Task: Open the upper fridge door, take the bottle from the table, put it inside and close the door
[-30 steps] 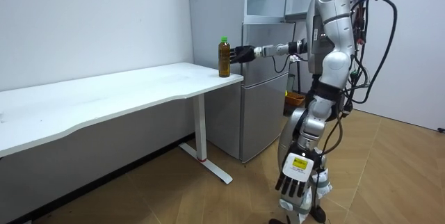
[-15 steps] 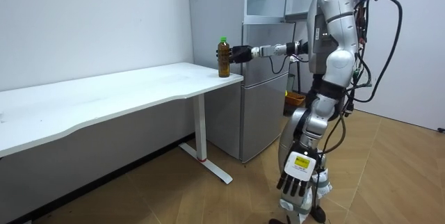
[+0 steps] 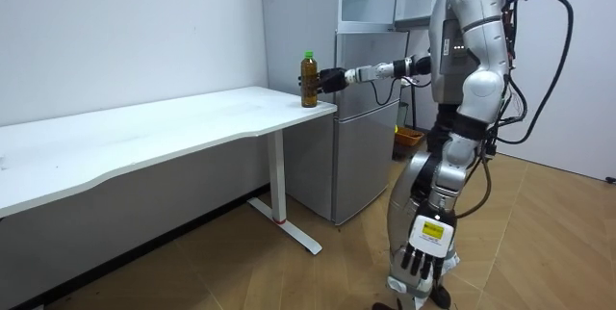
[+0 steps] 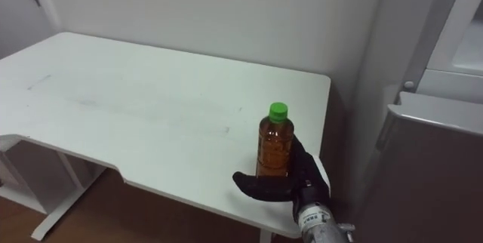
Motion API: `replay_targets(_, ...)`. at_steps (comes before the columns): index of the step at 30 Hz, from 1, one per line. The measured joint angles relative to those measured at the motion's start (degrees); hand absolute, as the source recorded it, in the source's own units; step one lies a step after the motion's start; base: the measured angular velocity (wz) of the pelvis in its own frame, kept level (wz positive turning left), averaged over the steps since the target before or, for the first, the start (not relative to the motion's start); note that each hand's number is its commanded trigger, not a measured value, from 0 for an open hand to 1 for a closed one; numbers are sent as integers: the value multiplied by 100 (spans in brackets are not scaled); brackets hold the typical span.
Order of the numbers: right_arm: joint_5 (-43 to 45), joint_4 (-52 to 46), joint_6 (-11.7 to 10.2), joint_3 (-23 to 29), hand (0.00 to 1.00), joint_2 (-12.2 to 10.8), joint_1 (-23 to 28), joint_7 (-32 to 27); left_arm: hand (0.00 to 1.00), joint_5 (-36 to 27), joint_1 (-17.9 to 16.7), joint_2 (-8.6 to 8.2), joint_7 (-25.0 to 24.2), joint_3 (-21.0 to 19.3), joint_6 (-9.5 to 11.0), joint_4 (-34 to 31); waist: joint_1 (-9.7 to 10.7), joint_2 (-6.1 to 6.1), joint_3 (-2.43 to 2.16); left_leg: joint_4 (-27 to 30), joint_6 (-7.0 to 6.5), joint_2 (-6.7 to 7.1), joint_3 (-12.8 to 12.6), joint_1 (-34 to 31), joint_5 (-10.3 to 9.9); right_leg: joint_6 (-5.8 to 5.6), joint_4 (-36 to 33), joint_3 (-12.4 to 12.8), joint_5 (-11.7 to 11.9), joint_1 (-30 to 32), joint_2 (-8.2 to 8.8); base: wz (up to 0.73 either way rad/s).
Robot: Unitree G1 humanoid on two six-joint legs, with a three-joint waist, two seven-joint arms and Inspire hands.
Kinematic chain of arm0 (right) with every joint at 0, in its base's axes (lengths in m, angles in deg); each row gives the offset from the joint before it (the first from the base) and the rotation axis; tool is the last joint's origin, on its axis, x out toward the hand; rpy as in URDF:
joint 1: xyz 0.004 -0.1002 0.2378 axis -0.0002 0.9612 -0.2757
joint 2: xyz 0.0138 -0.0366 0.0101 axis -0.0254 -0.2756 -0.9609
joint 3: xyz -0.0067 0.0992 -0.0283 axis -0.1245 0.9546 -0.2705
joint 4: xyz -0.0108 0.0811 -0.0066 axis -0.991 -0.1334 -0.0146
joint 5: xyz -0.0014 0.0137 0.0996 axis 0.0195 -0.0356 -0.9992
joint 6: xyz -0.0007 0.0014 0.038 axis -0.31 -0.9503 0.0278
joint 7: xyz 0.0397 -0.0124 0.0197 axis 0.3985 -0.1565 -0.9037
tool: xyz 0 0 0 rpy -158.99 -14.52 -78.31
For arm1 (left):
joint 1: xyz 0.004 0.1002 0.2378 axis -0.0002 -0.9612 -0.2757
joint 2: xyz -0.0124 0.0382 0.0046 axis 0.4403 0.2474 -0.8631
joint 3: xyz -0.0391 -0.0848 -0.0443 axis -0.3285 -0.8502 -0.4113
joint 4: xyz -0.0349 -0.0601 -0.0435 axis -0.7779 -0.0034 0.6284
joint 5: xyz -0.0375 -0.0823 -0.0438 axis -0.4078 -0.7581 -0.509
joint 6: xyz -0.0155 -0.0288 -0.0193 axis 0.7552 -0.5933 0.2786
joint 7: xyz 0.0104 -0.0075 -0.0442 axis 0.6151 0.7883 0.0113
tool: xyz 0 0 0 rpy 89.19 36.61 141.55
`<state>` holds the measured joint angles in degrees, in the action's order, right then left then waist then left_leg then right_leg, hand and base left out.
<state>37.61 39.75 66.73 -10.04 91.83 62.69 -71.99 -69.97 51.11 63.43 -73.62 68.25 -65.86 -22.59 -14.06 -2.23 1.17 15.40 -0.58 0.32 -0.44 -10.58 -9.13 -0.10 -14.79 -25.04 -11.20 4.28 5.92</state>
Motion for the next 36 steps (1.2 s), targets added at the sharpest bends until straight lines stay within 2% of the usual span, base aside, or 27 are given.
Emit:
replay_targets(15, -136, 269, 0, 37, 0, -1, -57, -396, 0, -17, 6, -41, 9, -2, -19, 17, -52, -23, -8, 50, -39, 44, 116, -98, 29, -46, -75, -107, -26, 63, 95, 4)
replay_targets(19, -240, 474, -27, 29, 0, 0, -172, -463, 0, -100, 9, -50, 56, 1, -16, 24, -56, -40, 10, 41, -51, 56, 111, -105, 34, -57, -112, -97, -41, 81, 103, 0)
replay_targets(22, -246, 561, -42, 30, 0, 1, -234, -555, 0, -194, 14, -68, 145, 3, -7, 24, -55, -81, 55, 42, -52, 51, 111, -123, 33, -57, -113, -99, -42, 85, 99, 0)
replay_targets(26, -225, 576, -183, 38, 0, 1, -235, -654, 0, -195, 18, -104, 168, 6, 14, 21, -57, -88, 56, 143, -55, 50, 124, -235, 31, -52, -125, -86, -39, 181, 98, 0)
replay_targets(29, -198, 692, -337, 56, 0, 4, -235, -728, 0, -198, 21, -117, 173, 6, 25, 20, -55, -72, 58, 166, -55, 51, 138, -264, 31, -51, -122, -129, -35, 183, 97, 3)
replay_targets(33, 31, 700, -355, 55, 0, 7, -235, -945, 0, -260, 39, -135, 222, 132, 142, 73, -56, -20, 58, 176, -55, 54, 162, -283, 31, -50, -123, -152, -35, 181, 94, 4)
replay_targets(36, 34, 700, -384, 55, 0, 8, -235, -1105, 0, -261, 75, -139, 227, 206, 141, 135, -59, 31, 44, 176, -55, 56, 170, -288, 32, -51, -123, -165, -36, 182, 95, 0)
